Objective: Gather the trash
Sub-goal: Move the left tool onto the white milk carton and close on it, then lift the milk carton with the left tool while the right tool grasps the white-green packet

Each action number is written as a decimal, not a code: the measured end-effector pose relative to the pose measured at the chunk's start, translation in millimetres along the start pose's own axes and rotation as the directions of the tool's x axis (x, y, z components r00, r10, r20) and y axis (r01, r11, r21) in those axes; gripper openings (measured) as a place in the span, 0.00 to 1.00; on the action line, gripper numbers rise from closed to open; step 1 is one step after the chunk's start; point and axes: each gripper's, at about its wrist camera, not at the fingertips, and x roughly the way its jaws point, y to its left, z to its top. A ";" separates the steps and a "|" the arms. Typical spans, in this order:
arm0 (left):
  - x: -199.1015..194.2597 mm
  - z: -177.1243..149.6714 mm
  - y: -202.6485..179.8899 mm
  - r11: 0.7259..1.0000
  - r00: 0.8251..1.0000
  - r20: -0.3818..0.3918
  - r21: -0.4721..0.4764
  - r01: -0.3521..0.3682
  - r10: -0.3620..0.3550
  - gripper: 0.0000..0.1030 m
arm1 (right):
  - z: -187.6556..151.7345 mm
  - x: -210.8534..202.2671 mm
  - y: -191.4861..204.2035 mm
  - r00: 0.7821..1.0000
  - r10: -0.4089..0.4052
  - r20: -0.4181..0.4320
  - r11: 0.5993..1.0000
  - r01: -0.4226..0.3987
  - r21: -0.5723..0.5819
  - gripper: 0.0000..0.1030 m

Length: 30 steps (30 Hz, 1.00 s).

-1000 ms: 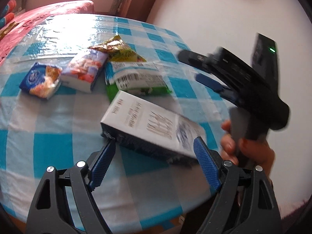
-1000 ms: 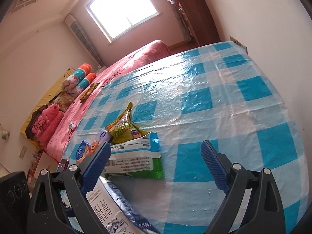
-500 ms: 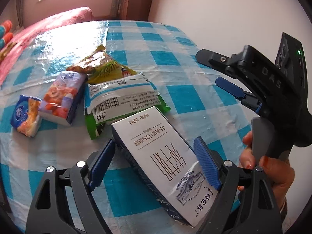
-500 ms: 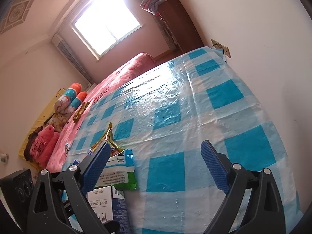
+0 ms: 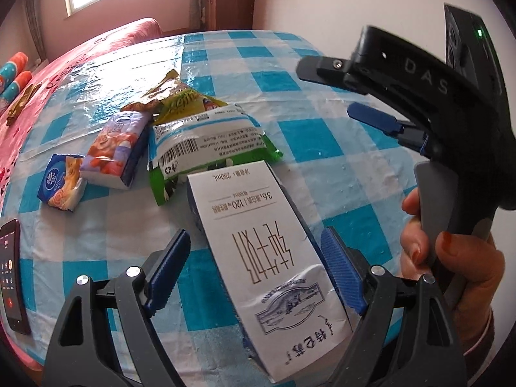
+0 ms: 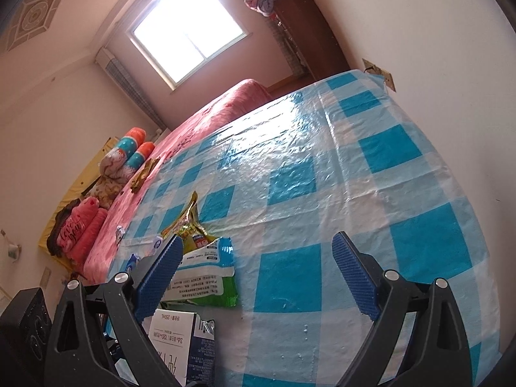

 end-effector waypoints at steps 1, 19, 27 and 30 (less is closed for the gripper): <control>1.2 -0.7 0.7 1.000 1.000 -0.001 -0.002 -0.002 0.002 0.80 | -1.1 0.4 1.1 1.000 0.001 -0.004 1.000 -0.001 -0.006 0.90; -20.7 -19.3 42.8 0.995 1.000 0.013 -0.096 0.019 -0.018 0.63 | -17.5 33.5 36.1 0.988 0.074 -0.133 0.989 -0.090 -0.120 0.90; -40.2 -33.9 78.9 0.985 0.999 0.039 -0.171 -0.012 0.019 0.63 | -23.6 47.6 56.6 0.983 0.055 -0.173 0.980 -0.087 -0.178 0.90; -44.7 -35.6 91.9 0.980 0.998 0.050 -0.196 -0.023 0.034 0.63 | -26.7 53.5 66.9 0.984 0.028 -0.178 0.974 -0.067 -0.216 0.90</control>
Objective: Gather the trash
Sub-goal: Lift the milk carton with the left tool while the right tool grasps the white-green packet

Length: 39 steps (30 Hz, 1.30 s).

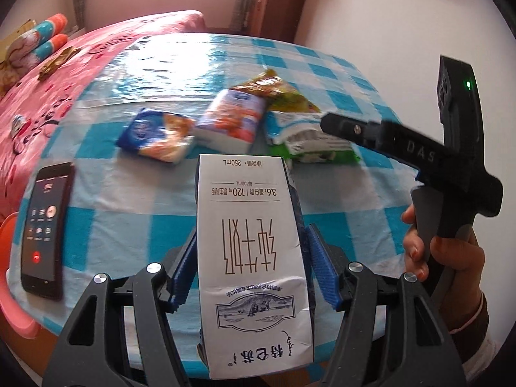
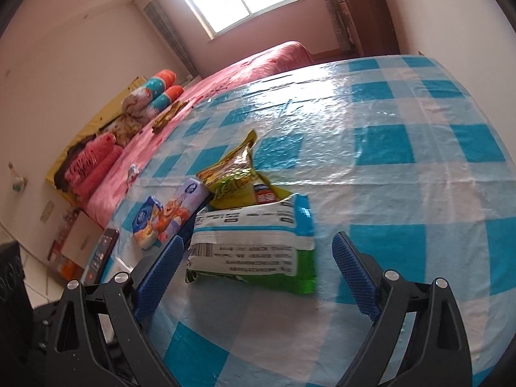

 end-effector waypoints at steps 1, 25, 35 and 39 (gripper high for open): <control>-1.2 0.9 4.0 1.000 1.000 0.005 -0.007 -0.003 0.003 0.63 | 0.3 2.1 3.0 1.000 -0.015 -0.003 1.000 0.015 -0.009 0.90; -24.7 0.6 50.6 0.999 0.996 0.091 -0.037 0.031 -0.027 0.63 | -0.7 33.2 37.2 0.980 -0.187 -0.072 0.974 0.175 -0.145 0.95; -30.8 -2.3 60.3 0.997 0.991 0.114 -0.031 0.072 -0.068 0.63 | -1.8 34.3 38.9 0.970 -0.236 -0.060 0.961 0.223 -0.162 0.81; -33.4 -5.4 65.5 0.996 0.990 0.118 -0.033 0.083 -0.079 0.63 | -2.7 34.0 41.0 0.969 -0.239 -0.058 0.959 0.226 -0.174 0.78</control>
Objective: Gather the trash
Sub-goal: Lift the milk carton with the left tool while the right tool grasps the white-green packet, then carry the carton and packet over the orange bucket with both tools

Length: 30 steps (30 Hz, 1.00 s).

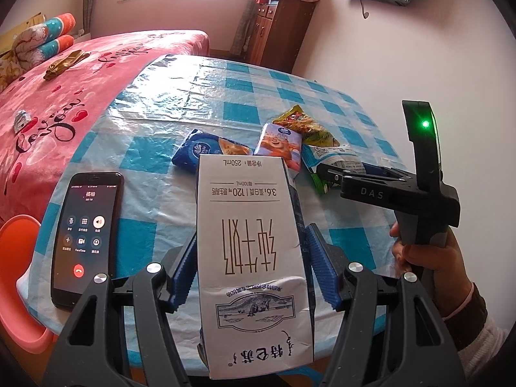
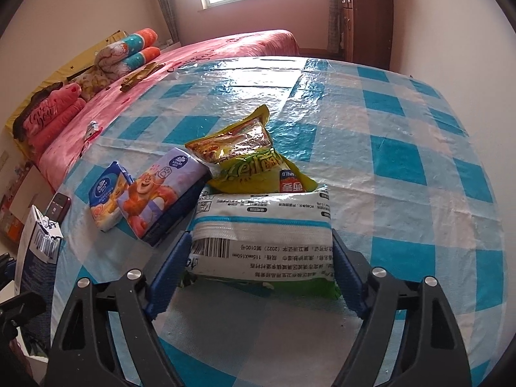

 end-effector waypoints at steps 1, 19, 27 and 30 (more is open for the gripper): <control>-1.1 -0.5 1.3 1.000 1.000 0.002 -0.001 0.002 -0.002 0.63 | -0.1 -0.2 0.8 1.000 0.001 0.001 1.000 -0.001 0.000 0.77; -13.9 -1.5 15.0 1.000 0.999 0.030 -0.018 0.018 -0.018 0.63 | -9.2 -14.3 -12.0 0.999 0.013 0.034 0.997 -0.015 0.075 0.72; -21.3 -1.4 17.0 1.000 0.998 0.051 -0.015 0.026 -0.026 0.63 | -16.7 -29.0 -8.6 0.999 0.000 0.054 0.996 -0.004 0.086 0.72; -25.2 -0.7 19.2 0.999 0.998 0.061 -0.017 0.027 -0.026 0.63 | -14.5 -38.9 -7.1 0.997 0.007 0.072 0.995 -0.015 0.099 0.72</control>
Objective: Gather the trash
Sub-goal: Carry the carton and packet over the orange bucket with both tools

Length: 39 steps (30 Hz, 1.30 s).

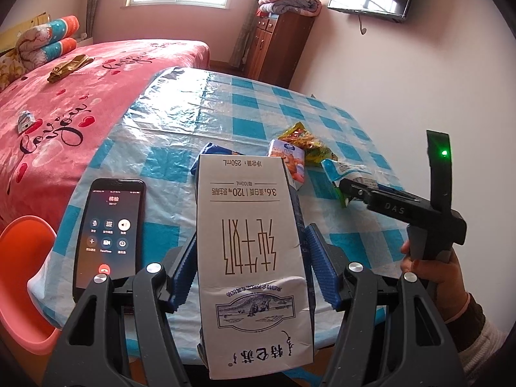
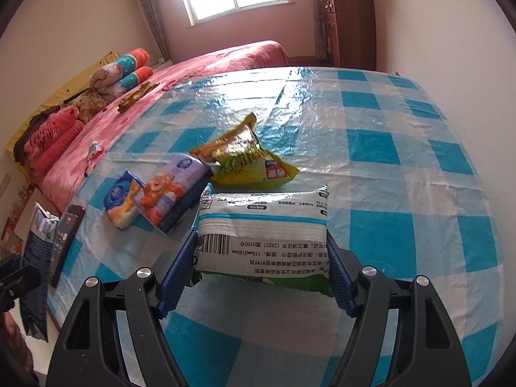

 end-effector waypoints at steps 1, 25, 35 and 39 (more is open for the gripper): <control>-1.8 0.2 1.0 1.000 1.000 0.005 -0.001 0.000 0.000 0.63 | 1.6 -3.3 0.8 1.000 0.003 0.006 1.000 -0.003 0.001 0.72; -65.0 2.4 65.8 0.987 0.983 0.130 -0.107 -0.118 0.132 0.63 | 37.9 -37.1 126.9 0.980 0.201 0.005 0.960 -0.196 -0.201 0.72; -101.4 -11.3 131.5 0.935 0.945 0.144 -0.249 -0.252 0.293 0.63 | 42.1 -27.0 242.7 0.927 0.363 -0.100 0.848 -0.372 -0.378 0.72; -111.9 -23.2 161.0 0.901 0.926 0.129 -0.310 -0.303 0.355 0.63 | 39.9 -19.8 284.3 0.905 0.402 -0.142 0.800 -0.422 -0.427 0.72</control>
